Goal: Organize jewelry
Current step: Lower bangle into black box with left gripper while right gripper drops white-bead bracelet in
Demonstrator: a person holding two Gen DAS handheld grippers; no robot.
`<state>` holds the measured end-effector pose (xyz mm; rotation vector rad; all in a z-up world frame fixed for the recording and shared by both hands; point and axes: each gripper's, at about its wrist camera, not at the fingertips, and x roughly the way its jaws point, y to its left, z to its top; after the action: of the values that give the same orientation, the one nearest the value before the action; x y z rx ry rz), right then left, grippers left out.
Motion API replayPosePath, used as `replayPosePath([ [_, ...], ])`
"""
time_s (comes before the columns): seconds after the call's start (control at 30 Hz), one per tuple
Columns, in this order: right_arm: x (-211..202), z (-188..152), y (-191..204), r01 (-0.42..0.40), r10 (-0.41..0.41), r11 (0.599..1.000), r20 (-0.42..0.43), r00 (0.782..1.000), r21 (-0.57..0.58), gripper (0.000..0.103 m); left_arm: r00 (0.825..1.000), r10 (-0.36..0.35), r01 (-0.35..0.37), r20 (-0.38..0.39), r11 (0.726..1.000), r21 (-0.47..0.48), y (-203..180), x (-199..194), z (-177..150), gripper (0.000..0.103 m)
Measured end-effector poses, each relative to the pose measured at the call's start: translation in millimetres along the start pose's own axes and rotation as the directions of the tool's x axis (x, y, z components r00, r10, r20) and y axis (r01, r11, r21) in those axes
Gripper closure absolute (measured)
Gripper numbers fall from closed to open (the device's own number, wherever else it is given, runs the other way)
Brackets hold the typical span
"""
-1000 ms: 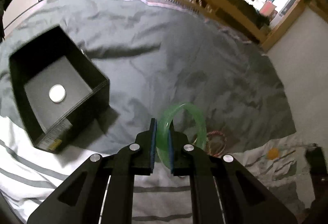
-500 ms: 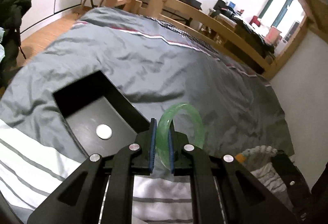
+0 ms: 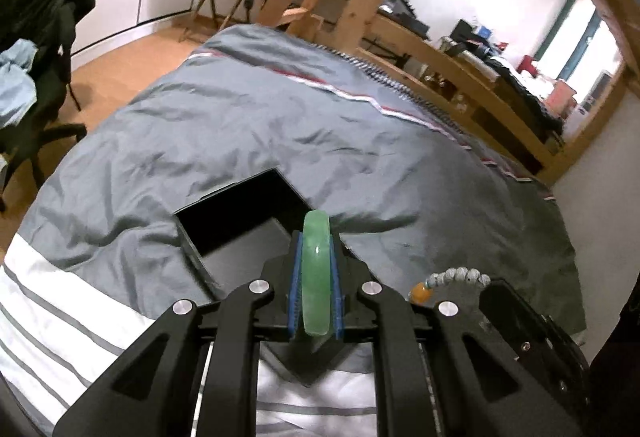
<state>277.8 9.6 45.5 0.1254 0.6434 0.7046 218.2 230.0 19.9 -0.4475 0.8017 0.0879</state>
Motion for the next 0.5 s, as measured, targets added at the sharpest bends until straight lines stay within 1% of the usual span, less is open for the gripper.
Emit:
replayPosePath([
  [0.07,14.7,-0.9,1.1,-0.009,0.009,1.000,-0.015,1.000,0.005,0.094,1.000,0.018,-0.018,-0.009,1.000,-0.014,7.4,7.5,-0.2,0.092],
  [0.23,44.3,-3.8,4.4,-0.016,0.017,1.000,-0.043,0.999,0.017,0.094,0.998,0.012,-0.016,-0.058,0.998,-0.066,24.3,27.5,-2.9,0.092],
  [0.5,66.6,-24.2,-1.0,-0.009,0.012,0.999,-0.099,0.995,0.038,0.093,0.998,0.026,-0.032,-0.064,0.996,-0.088,29.5,28.4,-4.5,0.092],
])
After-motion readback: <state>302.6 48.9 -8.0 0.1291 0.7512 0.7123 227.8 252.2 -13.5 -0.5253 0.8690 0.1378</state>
